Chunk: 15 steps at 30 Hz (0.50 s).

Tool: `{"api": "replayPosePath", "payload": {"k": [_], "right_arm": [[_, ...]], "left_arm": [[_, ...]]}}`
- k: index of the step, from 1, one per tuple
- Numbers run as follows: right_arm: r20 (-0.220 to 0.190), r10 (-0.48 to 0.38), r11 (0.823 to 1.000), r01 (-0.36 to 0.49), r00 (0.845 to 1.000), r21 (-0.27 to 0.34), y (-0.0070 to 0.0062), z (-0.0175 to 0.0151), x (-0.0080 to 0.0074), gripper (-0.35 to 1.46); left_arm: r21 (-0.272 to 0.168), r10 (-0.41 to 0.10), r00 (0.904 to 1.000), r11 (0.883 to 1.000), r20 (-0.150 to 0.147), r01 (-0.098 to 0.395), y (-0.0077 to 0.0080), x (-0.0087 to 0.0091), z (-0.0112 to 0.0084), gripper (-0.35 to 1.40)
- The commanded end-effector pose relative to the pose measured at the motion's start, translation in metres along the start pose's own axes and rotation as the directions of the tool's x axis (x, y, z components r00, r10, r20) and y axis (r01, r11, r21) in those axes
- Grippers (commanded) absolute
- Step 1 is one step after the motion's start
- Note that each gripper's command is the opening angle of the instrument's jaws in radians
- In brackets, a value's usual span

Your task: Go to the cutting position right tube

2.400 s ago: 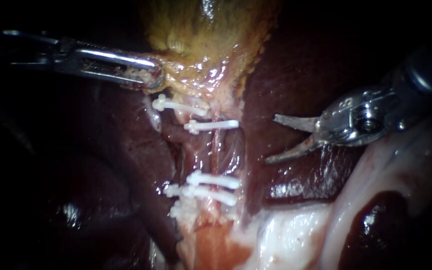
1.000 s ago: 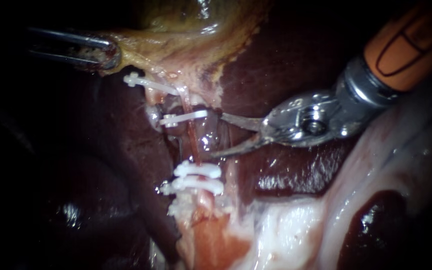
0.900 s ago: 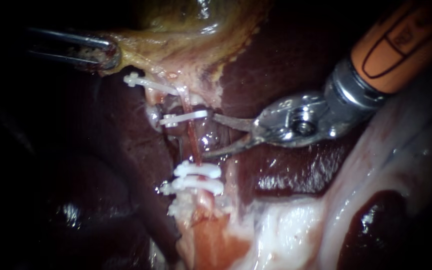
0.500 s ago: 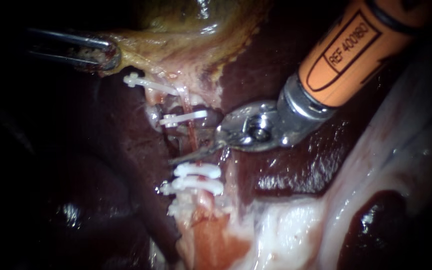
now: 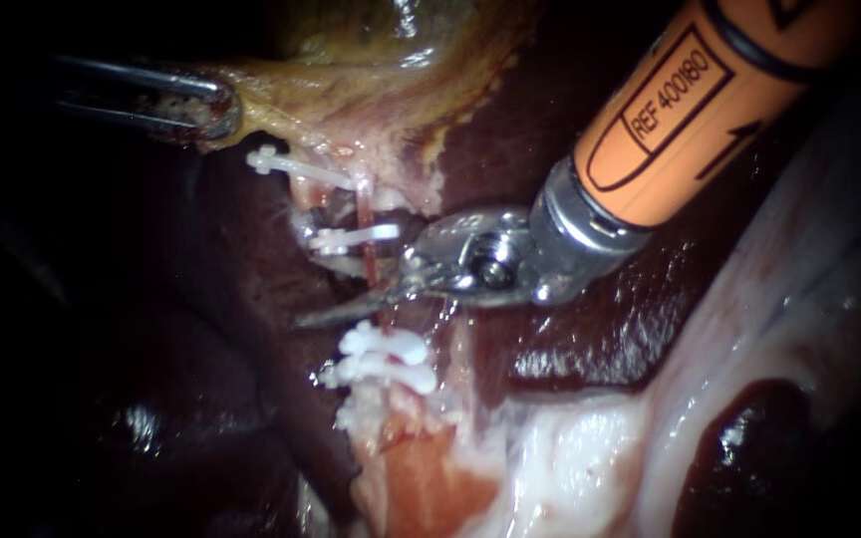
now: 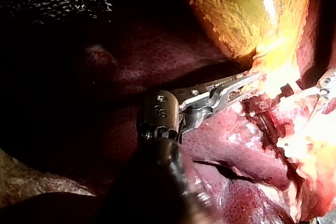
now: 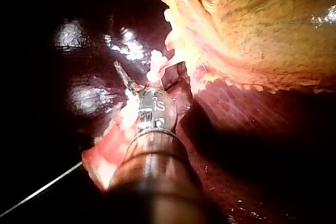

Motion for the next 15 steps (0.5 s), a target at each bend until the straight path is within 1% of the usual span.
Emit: {"api": "replayPosePath", "payload": {"k": [1,5,11,15], "right_arm": [[-0.008,0.004,1.0,-0.004,1.0,0.021,-0.0004,-0.0001,0.0004,1.42],[-0.019,0.015,0.997,-0.013,1.0,0.073,-0.0018,-0.0003,0.001,1.43],[-0.025,0.019,0.99,-0.015,1.0,0.138,-0.0037,0.0001,0.0014,1.43],[-0.016,0.017,0.986,-0.014,1.0,0.167,-0.0043,0.0002,0.0016,1.43]], "left_arm": [[0.0,0.0,1.0,1.0,0.0,0.0,0.0,0.0,0.0,-0.35],[0.0,0.0,1.0,1.0,0.0,0.0,0.0,0.0,0.0,-0.35],[0.0,0.0,1.0,1.0,0.0,0.0,0.0,0.0,0.0,-0.35],[0.0,0.0,1.0,1.0,0.0,0.0,0.0,0.0,0.0,-0.35]]}}
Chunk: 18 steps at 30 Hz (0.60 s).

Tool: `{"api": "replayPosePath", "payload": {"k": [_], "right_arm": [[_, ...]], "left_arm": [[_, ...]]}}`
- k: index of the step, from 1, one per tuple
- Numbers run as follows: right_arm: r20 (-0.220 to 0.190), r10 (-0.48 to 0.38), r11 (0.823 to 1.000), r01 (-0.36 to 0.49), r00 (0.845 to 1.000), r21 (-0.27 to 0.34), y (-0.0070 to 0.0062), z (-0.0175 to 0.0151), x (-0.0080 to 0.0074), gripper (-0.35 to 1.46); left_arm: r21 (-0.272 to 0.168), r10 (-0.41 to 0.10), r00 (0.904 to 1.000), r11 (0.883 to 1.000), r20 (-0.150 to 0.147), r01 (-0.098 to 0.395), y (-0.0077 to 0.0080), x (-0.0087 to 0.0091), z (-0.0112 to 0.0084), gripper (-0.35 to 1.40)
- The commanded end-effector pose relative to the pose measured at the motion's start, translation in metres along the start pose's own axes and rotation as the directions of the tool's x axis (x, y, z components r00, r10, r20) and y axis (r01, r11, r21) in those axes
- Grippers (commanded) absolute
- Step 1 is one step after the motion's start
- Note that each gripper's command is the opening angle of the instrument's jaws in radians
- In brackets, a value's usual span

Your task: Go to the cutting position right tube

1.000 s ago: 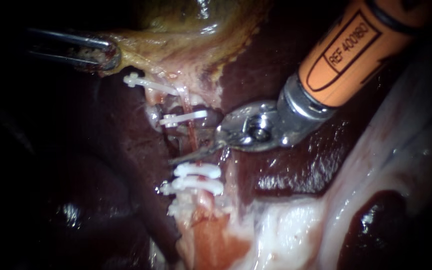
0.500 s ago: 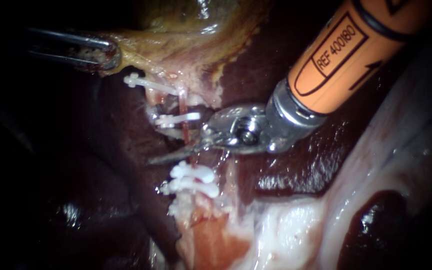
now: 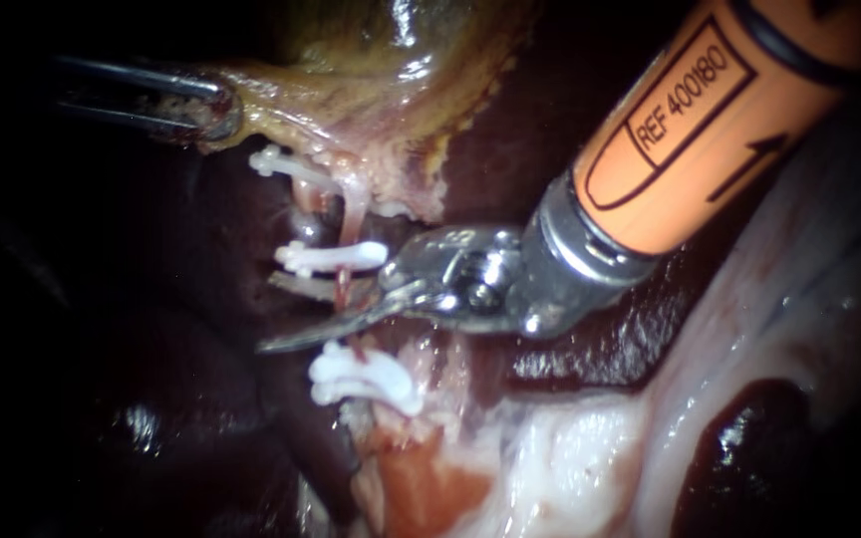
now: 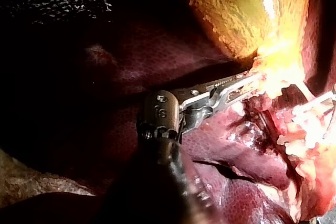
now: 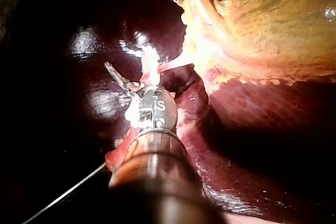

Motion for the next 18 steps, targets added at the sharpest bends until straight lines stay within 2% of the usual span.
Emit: {"api": "replayPosePath", "payload": {"k": [1,3,18], "right_arm": [[0.007,-0.003,1.0,0.003,1.0,0.009,0.0,0.0,0.0,1.43],[0.018,-0.004,1.0,0.003,1.0,0.025,0.0,0.0,0.0,1.43],[0.018,-0.009,1.0,0.008,1.0,0.024,0.0001,-0.0001,-0.0001,1.43]], "left_arm": [[0.0,0.0,1.0,1.0,0.0,0.0,0.0,0.0,0.0,-0.35],[0.0,0.0,1.0,1.0,0.0,0.0,0.0,0.0,0.0,-0.35],[0.0,-0.001,1.0,1.0,0.0,0.001,0.0,0.0001,0.0,-0.35]]}}
